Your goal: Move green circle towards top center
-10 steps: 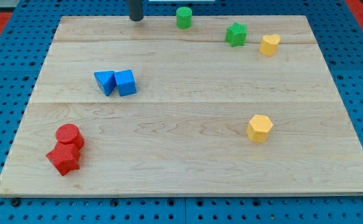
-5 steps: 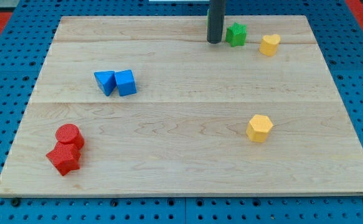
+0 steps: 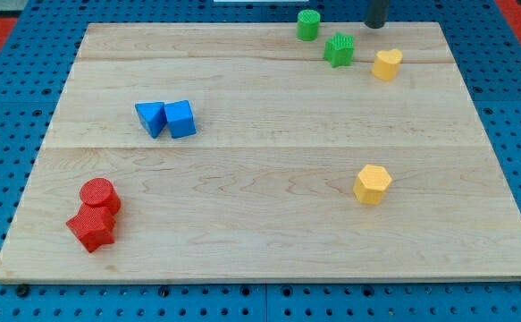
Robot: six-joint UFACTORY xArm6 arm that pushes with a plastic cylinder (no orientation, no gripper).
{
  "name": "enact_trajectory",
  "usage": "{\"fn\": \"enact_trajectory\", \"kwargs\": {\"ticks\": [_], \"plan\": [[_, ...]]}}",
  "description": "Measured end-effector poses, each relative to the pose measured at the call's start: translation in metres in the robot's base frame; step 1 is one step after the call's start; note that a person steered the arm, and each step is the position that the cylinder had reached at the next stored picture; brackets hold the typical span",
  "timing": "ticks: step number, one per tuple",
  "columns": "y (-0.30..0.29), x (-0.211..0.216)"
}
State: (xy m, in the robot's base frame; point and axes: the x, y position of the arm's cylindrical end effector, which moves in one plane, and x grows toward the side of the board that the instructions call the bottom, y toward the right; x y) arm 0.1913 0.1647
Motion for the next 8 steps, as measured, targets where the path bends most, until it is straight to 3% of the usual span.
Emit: {"fn": "enact_trajectory", "kwargs": {"ticks": [1, 3, 4, 5, 6, 7, 8], "plan": [[-0.104, 0.006], [-0.238, 0.101], [-0.337, 0.031], [-0.34, 0.0], [-0.251, 0.004], [-0.143, 0.053], [-0.162, 0.12]]}}
